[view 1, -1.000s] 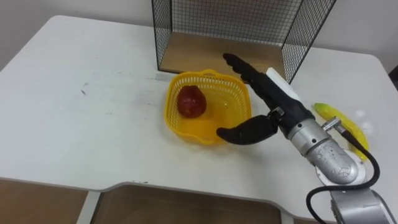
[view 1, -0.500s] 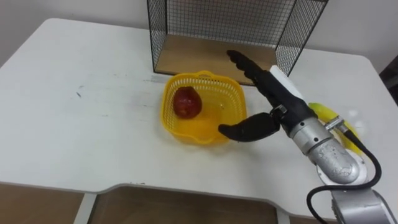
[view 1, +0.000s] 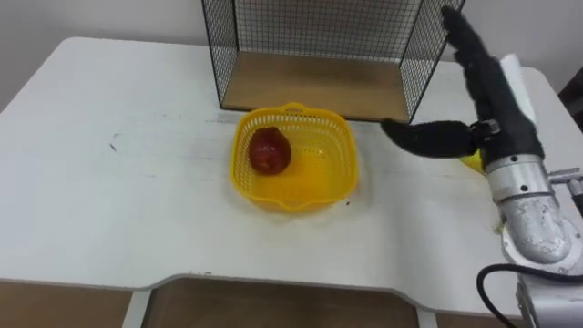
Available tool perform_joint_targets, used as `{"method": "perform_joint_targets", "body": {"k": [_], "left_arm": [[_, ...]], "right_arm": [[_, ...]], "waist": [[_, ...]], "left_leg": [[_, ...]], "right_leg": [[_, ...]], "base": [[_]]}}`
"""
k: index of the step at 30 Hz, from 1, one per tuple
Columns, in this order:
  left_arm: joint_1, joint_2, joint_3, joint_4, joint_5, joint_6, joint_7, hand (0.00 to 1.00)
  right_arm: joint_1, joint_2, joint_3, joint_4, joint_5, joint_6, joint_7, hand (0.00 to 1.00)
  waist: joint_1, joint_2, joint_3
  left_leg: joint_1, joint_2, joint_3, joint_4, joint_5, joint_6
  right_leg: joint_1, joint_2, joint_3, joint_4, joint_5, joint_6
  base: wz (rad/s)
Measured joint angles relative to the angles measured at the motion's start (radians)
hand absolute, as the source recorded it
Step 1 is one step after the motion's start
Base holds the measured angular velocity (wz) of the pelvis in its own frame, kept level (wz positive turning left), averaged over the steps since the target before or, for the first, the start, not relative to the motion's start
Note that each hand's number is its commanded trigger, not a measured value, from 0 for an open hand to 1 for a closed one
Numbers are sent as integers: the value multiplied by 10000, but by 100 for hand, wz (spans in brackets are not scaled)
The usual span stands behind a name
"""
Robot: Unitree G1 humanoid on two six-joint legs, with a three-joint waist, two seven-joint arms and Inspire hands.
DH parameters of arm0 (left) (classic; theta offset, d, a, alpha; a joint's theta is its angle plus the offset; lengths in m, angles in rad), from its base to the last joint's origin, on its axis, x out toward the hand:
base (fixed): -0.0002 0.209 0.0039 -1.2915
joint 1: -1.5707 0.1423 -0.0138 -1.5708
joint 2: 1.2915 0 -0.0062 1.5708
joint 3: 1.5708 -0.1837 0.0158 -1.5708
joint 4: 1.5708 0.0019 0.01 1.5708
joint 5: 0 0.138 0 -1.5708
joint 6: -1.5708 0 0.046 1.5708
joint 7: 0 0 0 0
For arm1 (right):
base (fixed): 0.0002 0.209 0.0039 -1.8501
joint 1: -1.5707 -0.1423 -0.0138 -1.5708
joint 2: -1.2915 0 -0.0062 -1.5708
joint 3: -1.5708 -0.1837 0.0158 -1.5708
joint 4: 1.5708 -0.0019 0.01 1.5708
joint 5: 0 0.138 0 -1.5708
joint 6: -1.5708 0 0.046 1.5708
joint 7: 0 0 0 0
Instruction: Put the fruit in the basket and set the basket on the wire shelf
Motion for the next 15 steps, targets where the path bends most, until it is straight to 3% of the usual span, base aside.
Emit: {"method": "perform_joint_targets", "body": {"k": [5, 12, 15], "left_arm": [[83, 2, 197, -23, 3, 32, -1, 0], [95, 28, 490, -242, 3, 214, -4, 0], [63, 58, 500, -289, 2, 250, -2, 0]], "right_arm": [[1, -13, -715, 442, -84, 7, -922, 0], [-4, -90, -981, 475, -74, 10, -1632, 0], [-361, -381, -1003, 1217, -70, 123, -1702, 0]], "waist": [[-149, -221, 13], [-250, -392, 5], [-247, -412, -11]], "left_leg": [[52, 2, 35, -50, 2, -3], [42, 1, 25, -40, 2, -3], [46, 1, 36, -30, 2, -2]], "right_leg": [[15, -1, -43, 8, 1, 0], [12, -9, -130, 11, 1, 1], [11, -15, -127, 19, 1, 1]], "base": [[0], [0], [0]]}}
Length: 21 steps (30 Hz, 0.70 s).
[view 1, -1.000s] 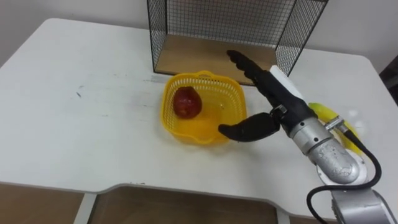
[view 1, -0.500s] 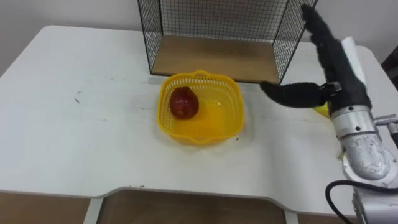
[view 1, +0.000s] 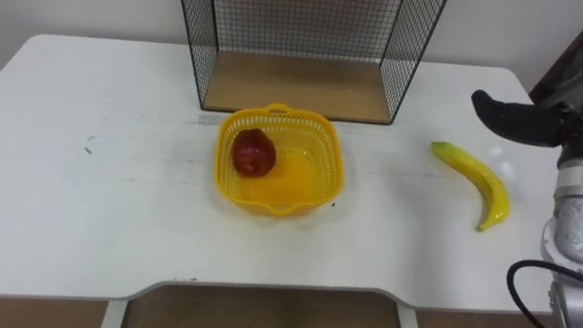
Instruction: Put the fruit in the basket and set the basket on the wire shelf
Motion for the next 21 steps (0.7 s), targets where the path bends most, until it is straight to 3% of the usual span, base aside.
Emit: {"method": "perform_joint_targets", "body": {"k": [9, 16, 21], "left_arm": [[8, 23, -24, -337, 52, 287, -71, 0], [3, 49, 3, -670, 67, 397, -72, 0], [-5, 61, 22, -736, 59, 395, -71, 0]], "right_arm": [[-781, -210, -53, 2063, 453, 562, 413, 0], [-1198, -231, -47, 2289, 523, 662, 1076, 0], [-1793, -505, -41, 3463, 538, 766, 1725, 0]], "waist": [[39, 36, 10], [24, 7, 8], [21, -116, -13]], "left_leg": [[1, 6, 7, 28, 3, 3], [8, -2, -1, -18, 5, 3], [28, -29, -112, -10, 5, 4]], "right_leg": [[0, 0, 14, 12, 0, 0], [-6, 0, 35, 5, -1, 0], [54, -2, 0, -18, 0, 0]], "base": [[0], [0], [5]]}}
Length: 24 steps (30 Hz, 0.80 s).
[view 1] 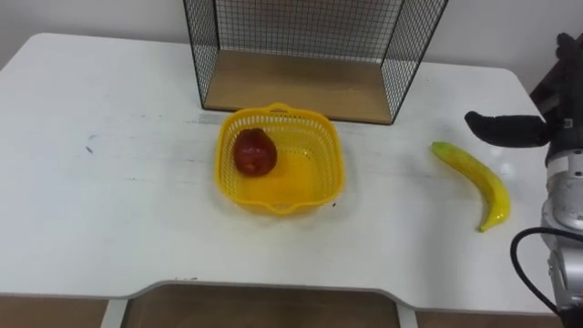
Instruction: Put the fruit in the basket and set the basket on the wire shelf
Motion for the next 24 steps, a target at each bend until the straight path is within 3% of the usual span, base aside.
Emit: {"method": "perform_joint_targets", "body": {"k": [13, 24], "left_arm": [[176, 16, 49, 8, 4, 84, -11, 0], [304, 40, 58, 62, -2, 98, -172, 0]], "right_arm": [[-39, -105, -7, 2199, -145, 287, 1118, 0], [-63, -106, -20, 2944, -81, 340, 1604, 0]], "waist": [[11, -16, 31], [-1, 22, -22]], "left_leg": [[144, -16, -69, 32, 3, 6], [200, -81, -73, -139, 110, 32]], "right_leg": [[163, -6, 13, -4, 0, 0], [156, -49, 4, 0, 0, 0]], "base": [[0], [0]]}}
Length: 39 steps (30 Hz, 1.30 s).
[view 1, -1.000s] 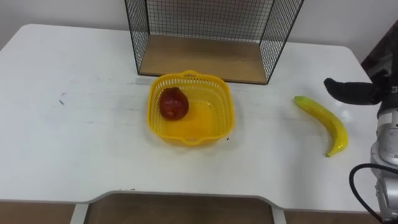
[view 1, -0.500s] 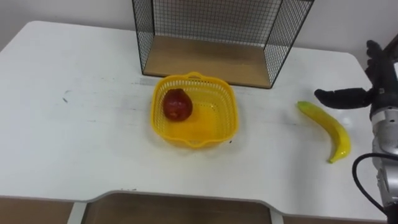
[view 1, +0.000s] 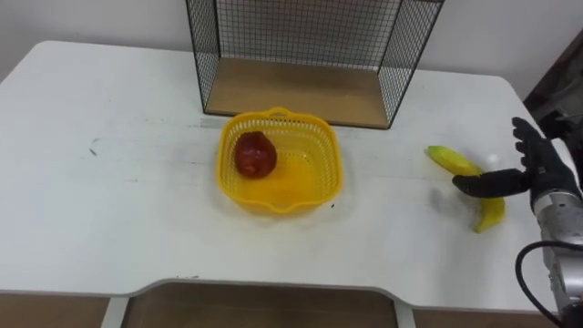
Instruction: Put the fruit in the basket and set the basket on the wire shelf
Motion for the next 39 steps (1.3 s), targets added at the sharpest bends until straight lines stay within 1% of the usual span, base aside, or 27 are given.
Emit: {"method": "perform_joint_targets", "body": {"k": [5, 11, 14, 26, 30, 32, 35, 39], "left_arm": [[26, 7, 0, -30, 0, 128, -67, 0], [26, 15, 4, -48, 2, 137, -67, 0], [17, 26, 5, -88, 2, 135, -67, 0], [33, 34, 23, -81, 3, 135, -68, 0], [2, 34, 23, 50, 1, 128, -68, 0], [1, 39, 24, 188, 0, 129, -68, 0], [-22, 37, 15, 191, -2, 143, -67, 0], [-13, 45, 12, 218, -32, 183, -67, 0]], "right_arm": [[2, 1, 0, 579, 80, 35, 258, 0], [18, 0, 2, 726, 89, 205, 406, 0], [27, 0, 6, 726, 67, 205, 671, 0], [81, 0, 8, 726, 54, 205, 965, 0], [88, 1, 35, 730, -34, 205, 1007, 0], [105, -1, 81, 778, -32, 205, 1006, 0], [103, -13, 130, 965, -42, 202, 1005, 0], [99, -242, 384, 1159, -86, 203, 1022, 0]], "waist": [[-15, 20, -5], [-20, 31, -12], [-12, 41, -19], [1, 108, -63], [0, 96, -54], [3, 42, -19], [64, -34, 3], [222, -57, 6]], "left_leg": [[-38, -3, -20, -13, 0, 0], [-54, -6, -25, -17, -1, -1], [-54, -6, -26, -8, -1, -1], [-12, -2, -38, 69, -1, 0], [2, 1, -70, 102, -1, 0], [1, 0, -147, 144, -1, 0], [-41, -4, -263, 195, -1, 0], [-51, -7, -270, 177, -2, 1]], "right_leg": [[-34, 1, -14, -2, 0, 1], [-57, 2, -17, -2, 0, 1], [-55, 2, -20, -1, 0, 0], [39, 2, -43, -1, 0, 0], [91, 1, -92, -1, 0, 0], [145, 3, -188, -1, -1, 0], [168, 11, -276, 4, -1, 0], [174, 9, -274, 6, -1, 0]], "base": [[0], [0], [0], [0], [2], [10], [11], [0]]}}
